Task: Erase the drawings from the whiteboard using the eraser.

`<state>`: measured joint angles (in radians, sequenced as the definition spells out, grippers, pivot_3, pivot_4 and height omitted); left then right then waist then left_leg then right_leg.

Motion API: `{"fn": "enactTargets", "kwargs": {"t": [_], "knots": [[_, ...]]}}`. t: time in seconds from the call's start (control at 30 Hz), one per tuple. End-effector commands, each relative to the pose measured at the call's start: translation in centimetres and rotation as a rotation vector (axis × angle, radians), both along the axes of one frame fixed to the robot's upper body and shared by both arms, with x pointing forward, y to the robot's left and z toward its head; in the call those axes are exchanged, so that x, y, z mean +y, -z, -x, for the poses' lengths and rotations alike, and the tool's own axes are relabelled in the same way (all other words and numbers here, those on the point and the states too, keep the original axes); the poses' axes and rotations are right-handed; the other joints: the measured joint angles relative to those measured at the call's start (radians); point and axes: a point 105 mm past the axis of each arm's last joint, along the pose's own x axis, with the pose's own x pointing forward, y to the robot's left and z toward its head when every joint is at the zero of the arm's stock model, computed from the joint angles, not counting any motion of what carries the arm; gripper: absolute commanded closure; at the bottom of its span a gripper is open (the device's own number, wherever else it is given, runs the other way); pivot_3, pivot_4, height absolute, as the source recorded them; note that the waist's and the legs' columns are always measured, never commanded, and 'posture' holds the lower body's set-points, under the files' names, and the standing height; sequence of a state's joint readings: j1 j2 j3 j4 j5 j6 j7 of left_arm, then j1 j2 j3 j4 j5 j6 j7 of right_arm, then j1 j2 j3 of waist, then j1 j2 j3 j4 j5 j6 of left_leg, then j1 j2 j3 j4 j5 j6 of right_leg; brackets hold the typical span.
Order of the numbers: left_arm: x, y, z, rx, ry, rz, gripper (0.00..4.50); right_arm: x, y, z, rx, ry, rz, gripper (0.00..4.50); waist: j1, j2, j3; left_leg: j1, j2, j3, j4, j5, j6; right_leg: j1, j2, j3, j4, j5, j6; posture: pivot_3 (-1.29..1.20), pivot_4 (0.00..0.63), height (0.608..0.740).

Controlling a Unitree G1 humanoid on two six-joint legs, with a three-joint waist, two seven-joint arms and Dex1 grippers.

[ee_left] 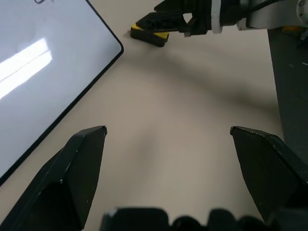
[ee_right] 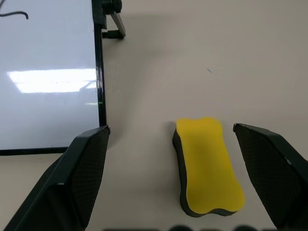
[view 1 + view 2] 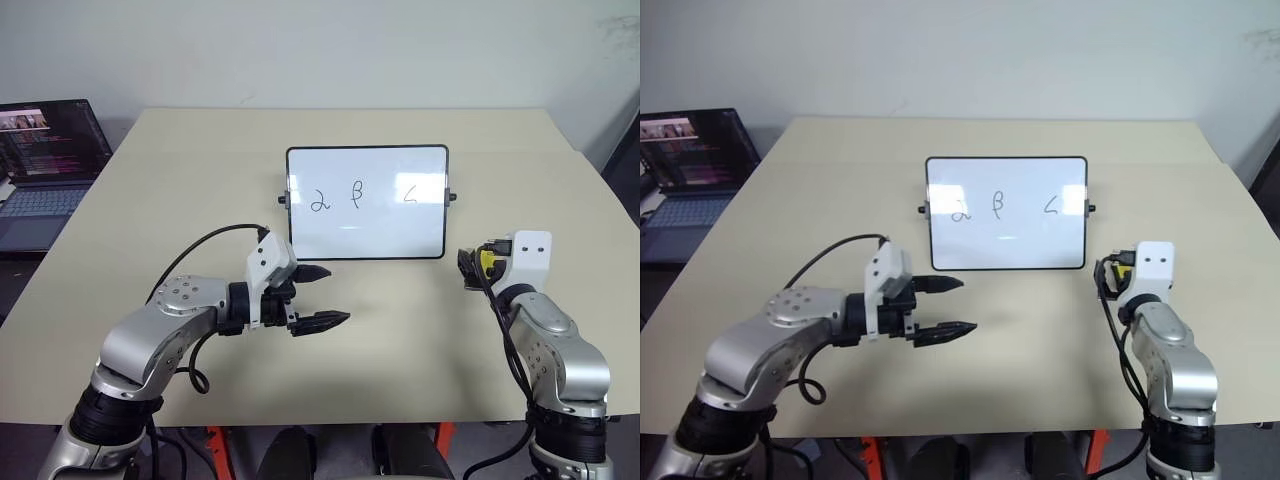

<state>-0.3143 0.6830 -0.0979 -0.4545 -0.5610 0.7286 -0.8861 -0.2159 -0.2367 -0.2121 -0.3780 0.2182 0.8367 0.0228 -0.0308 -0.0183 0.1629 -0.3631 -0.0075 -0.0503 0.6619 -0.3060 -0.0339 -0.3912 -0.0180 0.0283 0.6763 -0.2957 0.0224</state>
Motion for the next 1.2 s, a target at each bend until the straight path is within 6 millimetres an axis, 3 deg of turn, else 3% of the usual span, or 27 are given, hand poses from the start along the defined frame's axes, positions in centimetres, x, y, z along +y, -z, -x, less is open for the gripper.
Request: {"fn": "enactTargets", "kwargs": {"t": [0.03, 0.23, 0.57, 0.9, 1.2], "knots": [[-0.2, -1.1, -0.8, -0.115, -0.01, 0.007, 0.0, -0.5, -0.8, -0.8, -0.024, 0.004, 0.003, 0.02, 0.0, 0.0, 0.0, 0.0, 0.0, 0.0, 0.0, 0.0, 0.0, 0.0, 0.0, 0.0, 0.0, 0.0, 0.0, 0.0, 0.15, 0.74], [-0.8, -2.1, -1.7, -0.197, -0.037, 0.042, 0.0, -1.3, -0.4, -1.8, -0.015, 0.0, 0.02, 0.02, 0.001, 0.0, 0.0, 0.0, 0.0, 0.0, 0.0, 0.0, 0.0, 0.0, 0.0, 0.0, 0.0, 0.0, 0.0, 0.0, 0.15, 0.74], [-0.6, -0.8, -1.2, -0.182, -0.039, 0.044, 0.0, -1.7, -0.4, -3.2, -0.014, 0.0, 0.019, 0.02, 0.0, 0.0, 0.0, 0.0, 0.0, 0.0, 0.0, 0.0, 0.0, 0.0, 0.0, 0.0, 0.0, 0.0, 0.0, 0.0, 0.15, 0.74], [0.1, -1.0, -1.4, -0.22, -0.068, 0.109, 0.0, -1.4, 0.3, -3.3, 0.006, -0.001, -0.004, 0.02, 0.0, 0.0, 0.0, 0.0, 0.0, 0.0, 0.0, 0.0, 0.0, 0.0, 0.0, 0.0, 0.001, 0.0, 0.0, 0.0, 0.15, 0.74], [-1.1, -1.1, -0.8, -0.234, -0.039, 0.168, 0.0, -1.1, 0.9, -3.3, 0.029, -0.006, -0.016, 0.02, -0.001, 0.0, 0.0, 0.0, 0.0, 0.0, 0.0, 0.0, 0.0, 0.0, 0.0, 0.0, 0.001, 0.0, 0.0, 0.0, 0.15, 0.74]]}}
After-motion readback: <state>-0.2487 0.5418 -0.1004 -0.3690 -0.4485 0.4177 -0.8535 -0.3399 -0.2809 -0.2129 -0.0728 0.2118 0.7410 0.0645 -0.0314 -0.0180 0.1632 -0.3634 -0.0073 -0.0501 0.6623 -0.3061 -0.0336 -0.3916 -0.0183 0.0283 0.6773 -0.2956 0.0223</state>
